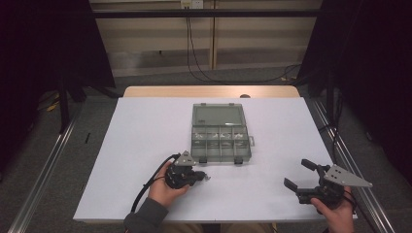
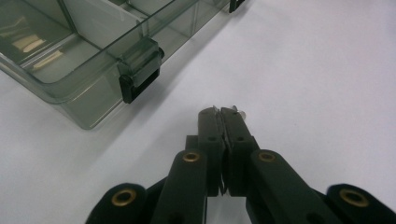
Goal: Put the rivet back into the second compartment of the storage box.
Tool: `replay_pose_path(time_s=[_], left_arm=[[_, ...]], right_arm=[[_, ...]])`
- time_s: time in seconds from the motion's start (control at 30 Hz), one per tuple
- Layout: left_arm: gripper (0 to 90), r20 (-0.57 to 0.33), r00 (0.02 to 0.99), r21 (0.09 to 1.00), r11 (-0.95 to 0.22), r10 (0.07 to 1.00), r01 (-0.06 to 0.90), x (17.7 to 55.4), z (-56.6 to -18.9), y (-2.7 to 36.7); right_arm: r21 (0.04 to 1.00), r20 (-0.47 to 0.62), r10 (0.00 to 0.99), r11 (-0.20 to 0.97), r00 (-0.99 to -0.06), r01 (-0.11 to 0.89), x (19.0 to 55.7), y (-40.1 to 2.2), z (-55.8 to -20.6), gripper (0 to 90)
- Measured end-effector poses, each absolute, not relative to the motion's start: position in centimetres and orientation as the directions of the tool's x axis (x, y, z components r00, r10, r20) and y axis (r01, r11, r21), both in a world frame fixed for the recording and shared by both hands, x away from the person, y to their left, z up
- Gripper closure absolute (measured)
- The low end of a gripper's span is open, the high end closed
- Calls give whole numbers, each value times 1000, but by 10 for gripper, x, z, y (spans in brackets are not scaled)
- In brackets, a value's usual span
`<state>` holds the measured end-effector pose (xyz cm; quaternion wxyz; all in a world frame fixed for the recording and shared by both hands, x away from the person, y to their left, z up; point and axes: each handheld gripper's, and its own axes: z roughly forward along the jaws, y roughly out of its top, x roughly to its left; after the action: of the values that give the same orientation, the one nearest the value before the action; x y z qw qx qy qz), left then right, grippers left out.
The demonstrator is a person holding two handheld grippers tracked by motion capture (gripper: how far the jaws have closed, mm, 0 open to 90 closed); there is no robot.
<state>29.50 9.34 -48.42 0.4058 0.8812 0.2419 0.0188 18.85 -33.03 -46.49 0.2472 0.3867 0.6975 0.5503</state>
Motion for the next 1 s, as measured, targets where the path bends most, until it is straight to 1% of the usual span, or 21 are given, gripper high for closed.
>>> replay_pose_path(time_s=[0.1,0.4,0.53,0.57,0.6,0.63,0.67,0.73,0.87,0.93,1.0], left_arm=[[893,-175,876,720,-548,450,426,295,-484,94],[900,-158,868,714,-553,471,430,292,-483,91],[900,-177,859,730,-522,480,442,294,-480,95],[875,-176,853,740,-505,491,444,294,-479,96],[875,-183,846,748,-488,501,450,295,-477,98],[835,-183,841,753,-477,510,453,296,-477,99],[835,-182,838,760,-467,514,451,297,-476,99],[759,-178,828,767,-453,532,456,297,-477,98],[758,-172,819,768,-446,548,459,298,-480,94],[749,-190,813,779,-420,550,466,299,-481,93],[755,-212,811,766,-423,545,484,300,-482,91]], right_arm=[[960,79,811,96,-580,264,188,-331,-465,27],[960,74,806,101,-587,260,187,-329,-463,27],[961,71,807,102,-587,256,187,-329,-463,27],[961,74,808,99,-585,258,187,-330,-463,27],[961,74,808,99,-585,258,187,-330,-463,27],[960,77,807,99,-585,262,187,-330,-463,27],[960,77,807,99,-585,262,187,-330,-463,27],[959,75,807,102,-585,263,186,-330,-464,27],[959,73,810,102,-582,263,186,-330,-464,27],[959,73,809,102,-583,263,186,-330,-463,27],[959,72,809,105,-584,264,186,-329,-463,27]])
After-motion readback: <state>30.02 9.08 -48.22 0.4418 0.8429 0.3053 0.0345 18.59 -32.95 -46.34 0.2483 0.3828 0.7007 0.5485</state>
